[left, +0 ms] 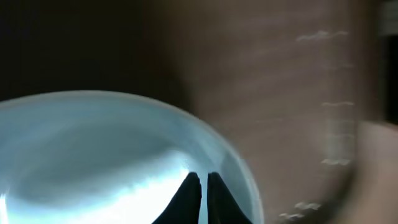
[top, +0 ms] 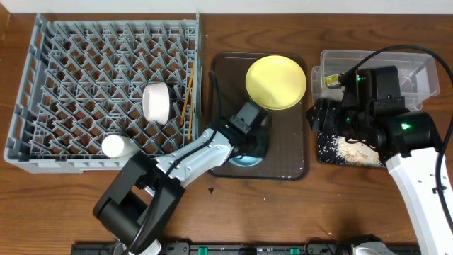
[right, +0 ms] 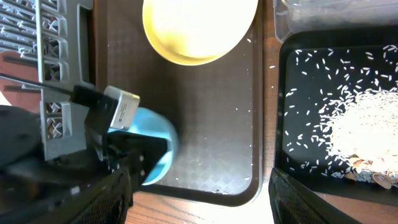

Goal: Sort waste into correct bins and load items into the dishwasher
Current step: 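Lift the blue bowl and carry it left into the rack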

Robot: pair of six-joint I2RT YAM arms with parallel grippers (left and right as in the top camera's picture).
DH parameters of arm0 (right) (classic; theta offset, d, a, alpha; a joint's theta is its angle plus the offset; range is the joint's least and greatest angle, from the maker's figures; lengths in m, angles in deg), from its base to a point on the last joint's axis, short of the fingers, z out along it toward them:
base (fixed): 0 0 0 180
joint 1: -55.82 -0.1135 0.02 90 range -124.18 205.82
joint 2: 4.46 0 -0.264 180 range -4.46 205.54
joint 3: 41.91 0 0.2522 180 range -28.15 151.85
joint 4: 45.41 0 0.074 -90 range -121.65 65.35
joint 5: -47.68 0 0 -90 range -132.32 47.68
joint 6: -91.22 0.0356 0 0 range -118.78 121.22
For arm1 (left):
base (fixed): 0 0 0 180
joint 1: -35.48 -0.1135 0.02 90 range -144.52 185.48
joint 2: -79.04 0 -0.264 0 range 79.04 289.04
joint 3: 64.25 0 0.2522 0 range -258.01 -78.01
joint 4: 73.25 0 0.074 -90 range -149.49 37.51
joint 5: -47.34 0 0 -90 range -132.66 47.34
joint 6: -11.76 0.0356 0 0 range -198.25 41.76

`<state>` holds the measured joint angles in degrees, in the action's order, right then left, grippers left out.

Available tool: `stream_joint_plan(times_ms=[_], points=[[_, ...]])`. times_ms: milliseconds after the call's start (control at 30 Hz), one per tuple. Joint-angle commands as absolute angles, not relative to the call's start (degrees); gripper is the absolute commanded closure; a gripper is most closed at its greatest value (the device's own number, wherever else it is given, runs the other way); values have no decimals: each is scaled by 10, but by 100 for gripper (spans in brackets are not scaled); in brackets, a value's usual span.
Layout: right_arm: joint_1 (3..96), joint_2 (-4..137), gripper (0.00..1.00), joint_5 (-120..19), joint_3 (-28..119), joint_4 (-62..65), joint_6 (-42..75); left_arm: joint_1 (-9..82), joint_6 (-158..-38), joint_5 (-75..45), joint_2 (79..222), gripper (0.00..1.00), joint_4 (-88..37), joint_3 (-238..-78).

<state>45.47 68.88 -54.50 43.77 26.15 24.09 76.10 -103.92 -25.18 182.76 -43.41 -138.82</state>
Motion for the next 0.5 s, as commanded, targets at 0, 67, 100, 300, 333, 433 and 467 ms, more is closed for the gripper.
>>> stream_joint_plan(times_ms=[0,67,100,300,333,433,467], points=[[457,686,31,-548,443,262,246,766,-1037,-120,1809,92,-454,-1412],[457,686,31,-548,443,262,246,763,-1034,-127,1798,91,-445,-1415],[457,686,31,-548,443,262,246,758,-1034,-137,1790,89,-435,-1415],[457,686,31,-548,443,262,246,702,-1034,-217,1718,75,-323,-1415],[457,686,31,-548,443,262,246,692,-1034,-236,1707,73,-306,-1415],[457,686,30,-548,443,258,246,664,-1008,-315,1693,64,-253,-1415],[457,686,30,-548,443,257,246,662,-1000,-321,1697,62,-246,-1413]])
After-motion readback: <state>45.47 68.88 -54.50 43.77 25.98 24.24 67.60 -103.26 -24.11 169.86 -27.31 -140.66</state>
